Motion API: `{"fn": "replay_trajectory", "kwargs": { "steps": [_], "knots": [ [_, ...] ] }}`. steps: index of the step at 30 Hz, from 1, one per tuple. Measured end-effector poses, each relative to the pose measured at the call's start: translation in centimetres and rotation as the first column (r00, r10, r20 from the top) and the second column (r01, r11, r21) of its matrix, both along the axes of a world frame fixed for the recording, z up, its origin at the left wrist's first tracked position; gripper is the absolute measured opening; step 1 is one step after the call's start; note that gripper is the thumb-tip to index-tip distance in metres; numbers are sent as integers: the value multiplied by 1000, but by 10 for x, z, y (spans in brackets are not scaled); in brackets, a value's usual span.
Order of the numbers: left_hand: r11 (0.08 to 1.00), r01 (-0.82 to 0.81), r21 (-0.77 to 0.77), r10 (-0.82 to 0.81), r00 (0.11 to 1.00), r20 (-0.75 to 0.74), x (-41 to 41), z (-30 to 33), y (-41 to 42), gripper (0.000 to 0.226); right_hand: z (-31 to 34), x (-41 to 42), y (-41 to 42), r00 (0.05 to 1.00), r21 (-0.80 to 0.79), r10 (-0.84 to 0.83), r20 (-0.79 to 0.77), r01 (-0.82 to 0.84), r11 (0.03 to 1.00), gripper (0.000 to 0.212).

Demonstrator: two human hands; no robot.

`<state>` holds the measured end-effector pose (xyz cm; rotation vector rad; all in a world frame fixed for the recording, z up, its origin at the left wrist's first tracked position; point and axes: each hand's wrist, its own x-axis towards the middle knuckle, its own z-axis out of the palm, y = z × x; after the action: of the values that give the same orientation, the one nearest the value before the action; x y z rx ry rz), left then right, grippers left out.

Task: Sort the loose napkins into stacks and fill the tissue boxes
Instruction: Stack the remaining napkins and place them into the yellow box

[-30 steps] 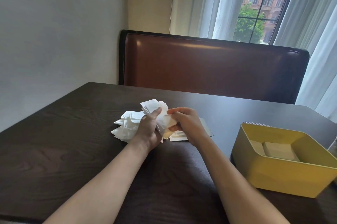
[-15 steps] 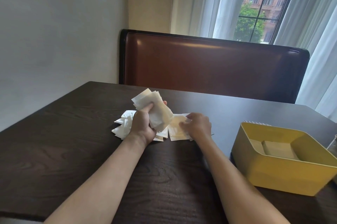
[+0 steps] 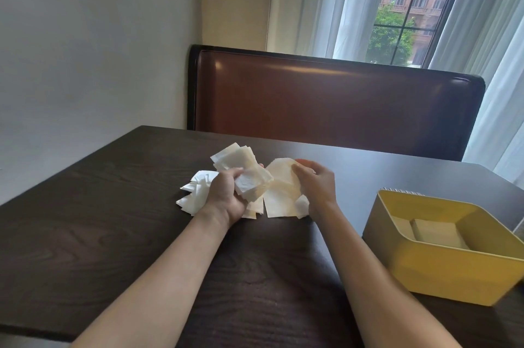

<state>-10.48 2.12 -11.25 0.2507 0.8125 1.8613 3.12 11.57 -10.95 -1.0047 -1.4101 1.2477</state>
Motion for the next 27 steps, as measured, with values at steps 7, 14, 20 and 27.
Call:
{"fn": "replay_trajectory", "kwargs": {
  "steps": [7,14,20,27],
  "knots": [
    [992,-114,-50,112,993,-39,-6,-4,3,29,-17,-4,9,675,234,-90,732,-125,964,33],
    [989,-125,-82,120,991,-62,-7,-5,4,37,-13,-6,5,571,280,-119,813,-203,938,29],
    [983,-149,-107,142,987,-74,-8,-4,3,37,-2,4,-1,885,259,-69,460,-60,964,12],
    [986,-131,-102,123,989,-80,-6,-2,1,23,-5,2,3,894,264,-117,432,-1,965,12]
  ]
}}
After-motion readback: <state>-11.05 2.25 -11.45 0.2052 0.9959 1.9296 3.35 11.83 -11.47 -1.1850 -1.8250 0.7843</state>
